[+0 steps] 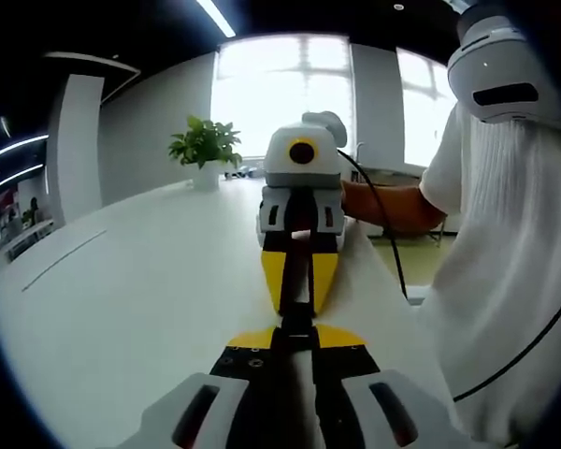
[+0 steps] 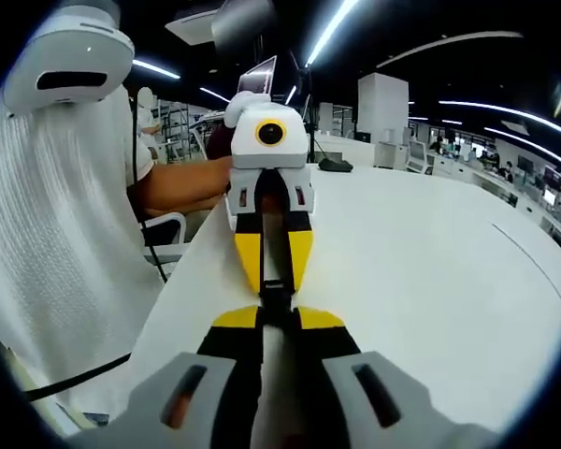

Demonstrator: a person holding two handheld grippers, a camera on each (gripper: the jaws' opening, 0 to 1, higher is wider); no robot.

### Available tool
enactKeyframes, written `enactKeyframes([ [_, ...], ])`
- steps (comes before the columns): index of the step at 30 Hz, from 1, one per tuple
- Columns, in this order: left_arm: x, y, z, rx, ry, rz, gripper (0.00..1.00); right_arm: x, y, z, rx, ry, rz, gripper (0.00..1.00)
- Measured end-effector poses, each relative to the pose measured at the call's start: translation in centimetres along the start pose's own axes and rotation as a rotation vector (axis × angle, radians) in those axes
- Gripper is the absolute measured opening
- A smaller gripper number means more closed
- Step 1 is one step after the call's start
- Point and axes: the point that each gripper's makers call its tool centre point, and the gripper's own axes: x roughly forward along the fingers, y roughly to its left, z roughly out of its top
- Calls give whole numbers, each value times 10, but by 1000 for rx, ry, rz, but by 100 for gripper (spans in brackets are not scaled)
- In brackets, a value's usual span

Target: Snap the two parts of the plastic buckle together until the buckle closes and remains connected.

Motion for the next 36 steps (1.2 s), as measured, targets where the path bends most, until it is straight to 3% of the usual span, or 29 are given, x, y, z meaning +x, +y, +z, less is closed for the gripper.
enactKeyframes([
  [15, -2, -1, -1, 7, -8, 11, 12, -1, -2, -1, 9, -10, 1, 12],
  [26, -1, -1, -1, 6, -17, 9, 21, -1, -1, -1, 12, -17, 8, 12],
  [32, 2, -4, 1, 29, -28, -6, 37, 0, -1, -1, 14, -21, 11, 12],
  [36, 2, -3, 1, 21, -29, -5, 38, 0, 0, -1, 13, -22, 11, 12],
])
